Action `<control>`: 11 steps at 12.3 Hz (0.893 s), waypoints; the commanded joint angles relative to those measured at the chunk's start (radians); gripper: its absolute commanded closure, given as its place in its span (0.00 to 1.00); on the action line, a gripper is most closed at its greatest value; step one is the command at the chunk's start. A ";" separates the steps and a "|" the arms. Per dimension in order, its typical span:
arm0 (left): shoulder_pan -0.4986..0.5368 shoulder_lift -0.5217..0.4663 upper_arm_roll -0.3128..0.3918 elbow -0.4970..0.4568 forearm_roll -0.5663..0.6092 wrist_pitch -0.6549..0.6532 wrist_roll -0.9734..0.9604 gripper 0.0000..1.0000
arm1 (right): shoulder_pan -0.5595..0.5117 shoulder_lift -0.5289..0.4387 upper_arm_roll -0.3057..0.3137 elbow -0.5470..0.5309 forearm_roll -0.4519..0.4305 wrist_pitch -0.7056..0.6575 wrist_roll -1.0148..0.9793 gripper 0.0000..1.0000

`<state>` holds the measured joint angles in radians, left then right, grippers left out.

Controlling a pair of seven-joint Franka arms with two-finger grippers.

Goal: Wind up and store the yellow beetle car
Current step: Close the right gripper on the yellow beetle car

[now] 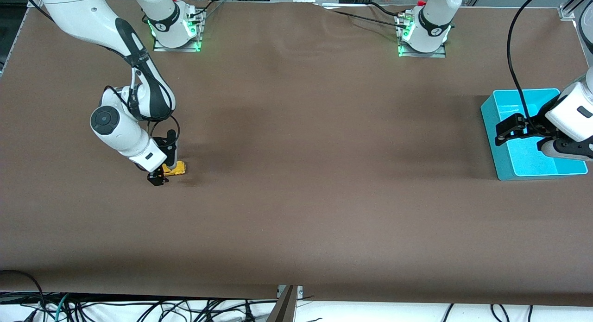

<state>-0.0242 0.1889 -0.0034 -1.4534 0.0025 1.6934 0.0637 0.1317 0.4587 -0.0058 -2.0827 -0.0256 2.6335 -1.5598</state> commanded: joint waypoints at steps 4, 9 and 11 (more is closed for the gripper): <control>-0.003 0.012 -0.001 0.025 0.027 0.005 0.015 0.00 | -0.017 0.017 0.004 -0.014 0.010 0.048 -0.080 0.02; -0.003 0.012 -0.001 0.025 0.027 0.005 0.015 0.00 | -0.018 0.018 0.004 -0.017 0.013 0.051 -0.103 0.36; -0.003 0.012 -0.001 0.025 0.027 0.005 0.015 0.00 | -0.015 0.017 0.004 -0.017 0.016 0.045 -0.085 0.51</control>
<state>-0.0243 0.1895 -0.0035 -1.4534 0.0025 1.7016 0.0637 0.1215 0.4816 -0.0060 -2.0843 -0.0248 2.6635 -1.6358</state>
